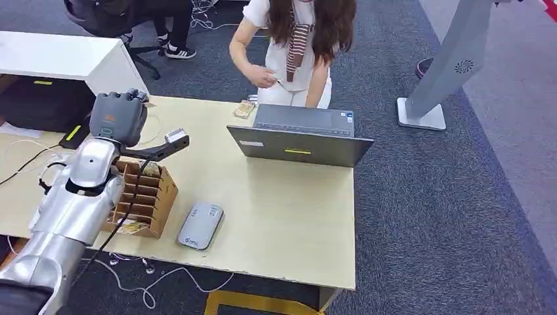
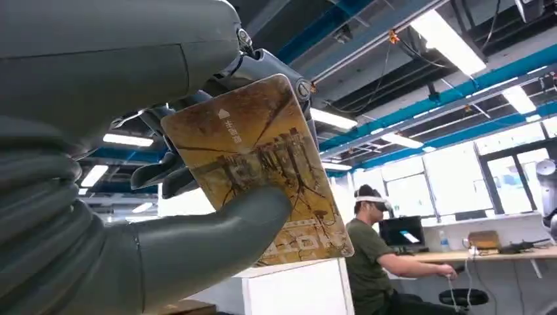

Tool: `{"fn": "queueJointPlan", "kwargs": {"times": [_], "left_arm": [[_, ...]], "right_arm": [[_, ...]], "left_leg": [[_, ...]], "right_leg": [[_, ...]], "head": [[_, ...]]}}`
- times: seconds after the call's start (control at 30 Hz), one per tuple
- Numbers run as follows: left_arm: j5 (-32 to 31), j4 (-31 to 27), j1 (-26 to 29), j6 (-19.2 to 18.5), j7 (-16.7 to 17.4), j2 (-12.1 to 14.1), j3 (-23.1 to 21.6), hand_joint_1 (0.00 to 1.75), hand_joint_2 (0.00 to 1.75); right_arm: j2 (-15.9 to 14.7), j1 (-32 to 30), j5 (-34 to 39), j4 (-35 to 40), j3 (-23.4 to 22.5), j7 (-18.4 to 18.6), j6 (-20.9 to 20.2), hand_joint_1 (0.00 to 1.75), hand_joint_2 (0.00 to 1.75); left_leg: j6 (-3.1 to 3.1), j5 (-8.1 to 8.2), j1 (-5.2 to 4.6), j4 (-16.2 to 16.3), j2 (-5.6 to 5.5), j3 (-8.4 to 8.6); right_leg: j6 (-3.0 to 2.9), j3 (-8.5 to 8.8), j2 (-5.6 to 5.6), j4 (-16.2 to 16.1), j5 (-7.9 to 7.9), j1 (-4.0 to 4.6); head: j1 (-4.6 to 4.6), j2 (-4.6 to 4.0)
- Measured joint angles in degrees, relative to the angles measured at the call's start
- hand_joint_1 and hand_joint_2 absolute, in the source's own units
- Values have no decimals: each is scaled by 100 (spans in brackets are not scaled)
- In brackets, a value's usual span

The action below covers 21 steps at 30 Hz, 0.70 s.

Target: Pass the card to the sensor for recognition and then transmit it.

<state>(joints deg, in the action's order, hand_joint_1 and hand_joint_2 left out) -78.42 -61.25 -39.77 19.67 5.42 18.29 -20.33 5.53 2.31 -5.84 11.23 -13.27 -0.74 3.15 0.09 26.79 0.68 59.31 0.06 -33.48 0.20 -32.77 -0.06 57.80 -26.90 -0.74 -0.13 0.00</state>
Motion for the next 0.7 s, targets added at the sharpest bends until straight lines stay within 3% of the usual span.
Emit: {"fn": "queueJointPlan", "kwargs": {"times": [0.63, 0.67, 0.7], "left_arm": [[-31, 230, -51, 4, -7, -44, -2, 175, 175], [-77, 230, -50, -13, -2, -44, -2, 14, 175], [-103, 230, -50, -39, 4, -42, -2, 14, 175]], "right_arm": [[0, 38, -17, 0, 39, 33, 11, 0, 0], [0, 38, -20, 0, 39, 35, 15, 0, 0], [0, 39, -31, 0, 39, 35, 20, 0, 0]], "left_leg": [[0, 0, 0, 0, 0, -3], [0, 0, 0, 0, 0, -3], [0, 0, 0, 0, 0, -3]], "right_leg": [[0, -5, 1, 0, 0, 0], [0, -5, 1, 0, 0, 0], [0, -5, 1, 0, 0, 0]], "head": [[0, 0], [2, -2], [0, 0]]}}
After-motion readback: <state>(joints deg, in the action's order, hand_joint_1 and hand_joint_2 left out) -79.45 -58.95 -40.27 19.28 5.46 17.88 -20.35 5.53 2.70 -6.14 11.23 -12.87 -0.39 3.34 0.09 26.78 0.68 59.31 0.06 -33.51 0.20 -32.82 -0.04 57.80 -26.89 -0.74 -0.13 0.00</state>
